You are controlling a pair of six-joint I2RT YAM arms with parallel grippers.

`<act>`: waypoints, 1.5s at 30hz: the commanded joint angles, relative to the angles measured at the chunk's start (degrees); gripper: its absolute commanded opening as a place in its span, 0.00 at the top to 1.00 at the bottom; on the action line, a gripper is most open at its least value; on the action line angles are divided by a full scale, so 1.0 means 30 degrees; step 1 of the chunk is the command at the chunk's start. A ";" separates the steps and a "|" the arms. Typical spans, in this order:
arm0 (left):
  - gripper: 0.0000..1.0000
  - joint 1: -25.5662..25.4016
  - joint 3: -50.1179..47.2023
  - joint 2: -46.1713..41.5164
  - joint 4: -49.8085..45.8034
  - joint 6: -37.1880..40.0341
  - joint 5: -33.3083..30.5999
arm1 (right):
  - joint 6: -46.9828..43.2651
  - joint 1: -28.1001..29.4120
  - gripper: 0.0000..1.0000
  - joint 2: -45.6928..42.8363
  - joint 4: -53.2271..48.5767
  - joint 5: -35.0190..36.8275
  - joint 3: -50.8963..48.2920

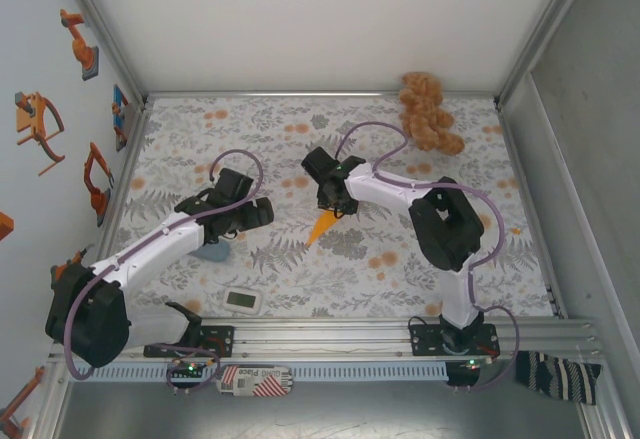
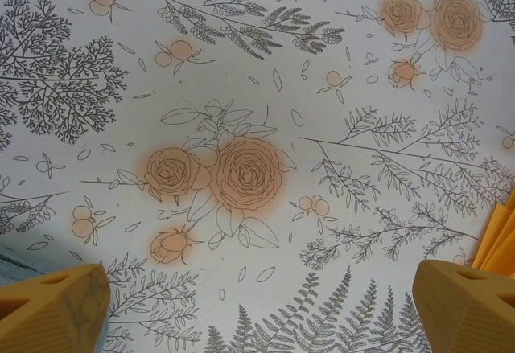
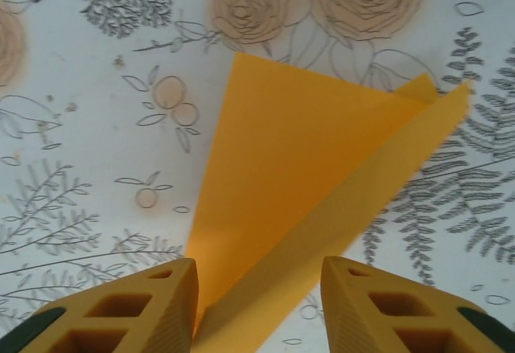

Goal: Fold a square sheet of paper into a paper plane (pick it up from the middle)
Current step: Turn over a paper plane at the center of the table.

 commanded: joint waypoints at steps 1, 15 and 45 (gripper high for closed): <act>0.04 0.0157 -0.0143 0.0173 0.0032 0.0448 0.0182 | 0.1200 0.0297 0.59 -0.0347 -0.1097 0.1548 0.0391; 0.04 0.0224 -0.0128 0.0606 0.0376 0.0418 0.0363 | 0.2983 0.0448 0.75 -0.2126 -0.1148 0.1448 -0.1402; 0.04 0.3828 -0.2354 -0.3351 0.0570 -0.2117 0.0895 | -0.5815 -0.0593 1.00 -0.4013 0.9061 -0.8677 -0.1627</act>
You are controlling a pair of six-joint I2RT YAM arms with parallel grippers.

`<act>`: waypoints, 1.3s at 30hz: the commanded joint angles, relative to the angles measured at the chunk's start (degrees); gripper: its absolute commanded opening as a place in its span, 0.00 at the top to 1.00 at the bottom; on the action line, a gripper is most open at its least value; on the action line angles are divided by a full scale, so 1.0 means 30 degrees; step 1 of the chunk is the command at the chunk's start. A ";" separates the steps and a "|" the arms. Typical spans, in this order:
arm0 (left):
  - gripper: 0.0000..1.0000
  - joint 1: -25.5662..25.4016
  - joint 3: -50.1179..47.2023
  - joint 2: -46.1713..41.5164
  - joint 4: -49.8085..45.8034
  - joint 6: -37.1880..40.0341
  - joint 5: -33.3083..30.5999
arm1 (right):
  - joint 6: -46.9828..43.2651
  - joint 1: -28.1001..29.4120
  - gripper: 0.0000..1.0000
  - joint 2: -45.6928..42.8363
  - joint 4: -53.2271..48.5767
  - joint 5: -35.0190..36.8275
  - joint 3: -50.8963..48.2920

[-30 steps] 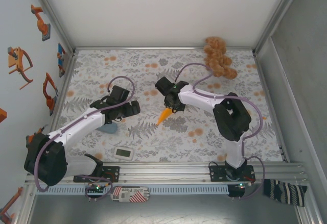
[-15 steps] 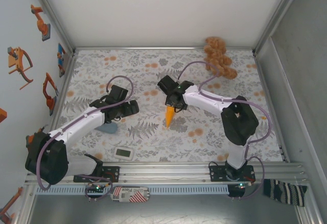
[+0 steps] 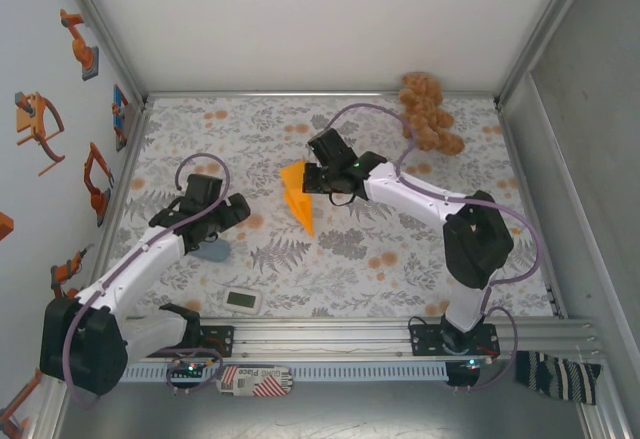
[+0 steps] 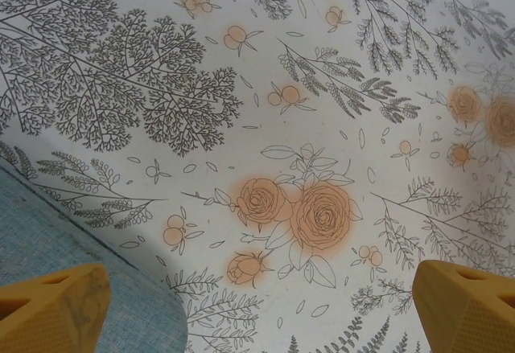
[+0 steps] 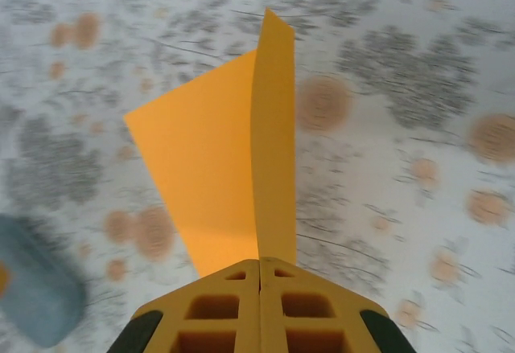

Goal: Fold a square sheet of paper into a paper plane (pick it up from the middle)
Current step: Turn over a paper plane at the center of the table.

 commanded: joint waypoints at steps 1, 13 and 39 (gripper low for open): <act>0.04 0.0288 -0.0307 -0.0547 0.0009 -0.0800 0.0466 | -0.0563 -0.0625 1.00 -0.0173 0.3759 -0.3966 -0.1032; 0.01 0.0239 0.0070 0.0508 0.2203 -0.0390 0.4648 | 0.2152 -0.2207 1.00 0.0926 1.0380 -0.8053 -0.5546; 0.43 -0.2888 0.3127 0.9160 0.7795 -0.2064 0.9859 | 0.2548 -0.4223 1.00 0.0875 1.3002 -0.8595 -0.9780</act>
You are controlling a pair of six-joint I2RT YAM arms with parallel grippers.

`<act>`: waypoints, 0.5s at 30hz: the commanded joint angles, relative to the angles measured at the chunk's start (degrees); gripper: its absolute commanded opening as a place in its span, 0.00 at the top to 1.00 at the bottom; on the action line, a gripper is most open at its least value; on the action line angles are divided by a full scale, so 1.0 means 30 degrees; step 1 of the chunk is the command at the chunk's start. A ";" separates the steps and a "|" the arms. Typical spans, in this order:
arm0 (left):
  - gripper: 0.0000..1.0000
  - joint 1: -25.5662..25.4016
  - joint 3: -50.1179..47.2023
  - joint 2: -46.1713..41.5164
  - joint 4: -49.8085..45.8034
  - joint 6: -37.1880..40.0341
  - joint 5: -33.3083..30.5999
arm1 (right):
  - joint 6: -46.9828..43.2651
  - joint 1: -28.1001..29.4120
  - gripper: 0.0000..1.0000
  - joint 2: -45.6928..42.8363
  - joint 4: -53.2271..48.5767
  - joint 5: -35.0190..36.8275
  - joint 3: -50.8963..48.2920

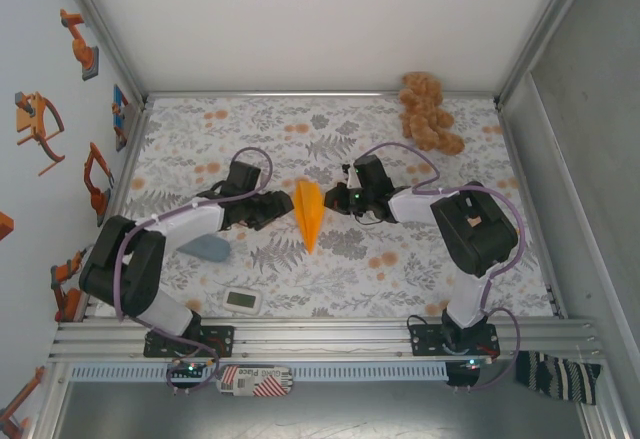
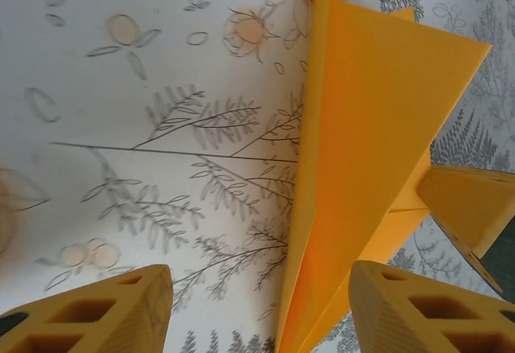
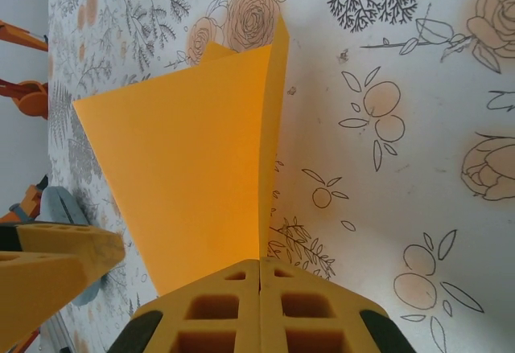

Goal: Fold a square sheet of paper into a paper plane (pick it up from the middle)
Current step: Turn over a paper plane at the center of the table.

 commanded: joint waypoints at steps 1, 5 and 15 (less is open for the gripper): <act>0.47 -0.0241 0.1034 0.0737 0.0980 -0.0312 0.1067 | 0.0225 -0.0145 1.00 0.0059 0.0821 -0.0330 -0.0298; 0.60 -0.0463 0.1907 0.1762 0.0549 -0.0165 0.0939 | 0.0211 -0.0230 1.00 0.0045 0.0827 -0.0381 -0.0404; 0.84 -0.0623 0.3405 0.3626 -0.0251 0.0125 0.1176 | 0.0215 -0.0292 1.00 0.0161 0.0957 -0.0794 -0.0427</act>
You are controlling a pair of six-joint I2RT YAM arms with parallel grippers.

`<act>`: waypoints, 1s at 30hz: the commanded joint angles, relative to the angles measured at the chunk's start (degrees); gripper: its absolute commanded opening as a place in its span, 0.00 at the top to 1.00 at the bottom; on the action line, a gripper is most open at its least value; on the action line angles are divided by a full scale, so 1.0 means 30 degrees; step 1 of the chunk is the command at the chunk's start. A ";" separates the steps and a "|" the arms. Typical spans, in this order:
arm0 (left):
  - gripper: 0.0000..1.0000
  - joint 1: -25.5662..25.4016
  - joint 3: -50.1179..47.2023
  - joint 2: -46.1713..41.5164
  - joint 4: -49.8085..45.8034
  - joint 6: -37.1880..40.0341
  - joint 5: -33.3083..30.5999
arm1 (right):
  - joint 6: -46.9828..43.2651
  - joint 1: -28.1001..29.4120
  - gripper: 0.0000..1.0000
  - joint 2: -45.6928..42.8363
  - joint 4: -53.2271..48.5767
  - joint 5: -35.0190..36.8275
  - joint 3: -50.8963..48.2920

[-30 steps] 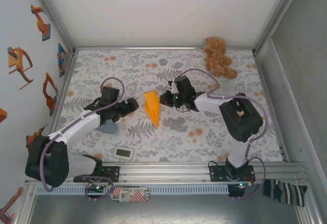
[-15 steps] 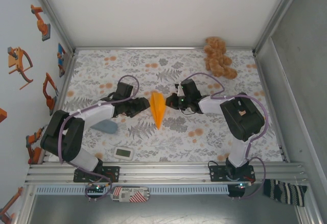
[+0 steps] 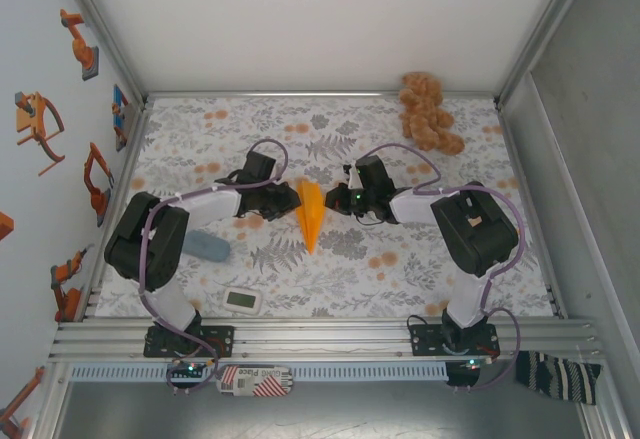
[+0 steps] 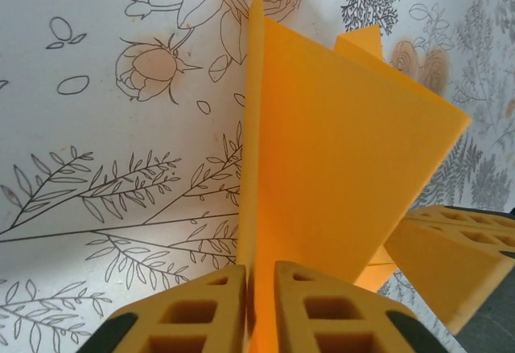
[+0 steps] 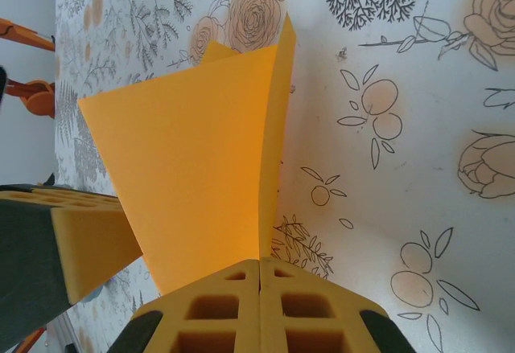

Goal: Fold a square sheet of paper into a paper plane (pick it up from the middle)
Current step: Turn over a paper plane at the center of the table.

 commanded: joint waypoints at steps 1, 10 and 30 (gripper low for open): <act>0.84 -0.0073 0.0667 0.0439 -0.0424 0.0269 0.0433 | 0.0124 -0.0117 1.00 0.0205 0.0530 -0.0452 -0.0149; 0.93 -0.0088 0.0789 0.0659 -0.0627 0.0551 0.0399 | -0.0115 -0.0146 0.90 0.0484 -0.0266 -0.0731 0.0202; 0.96 0.0306 0.0588 -0.0913 -0.1302 0.1279 -0.0373 | -0.0928 -0.0318 0.99 -0.0080 -0.1440 0.0189 0.0455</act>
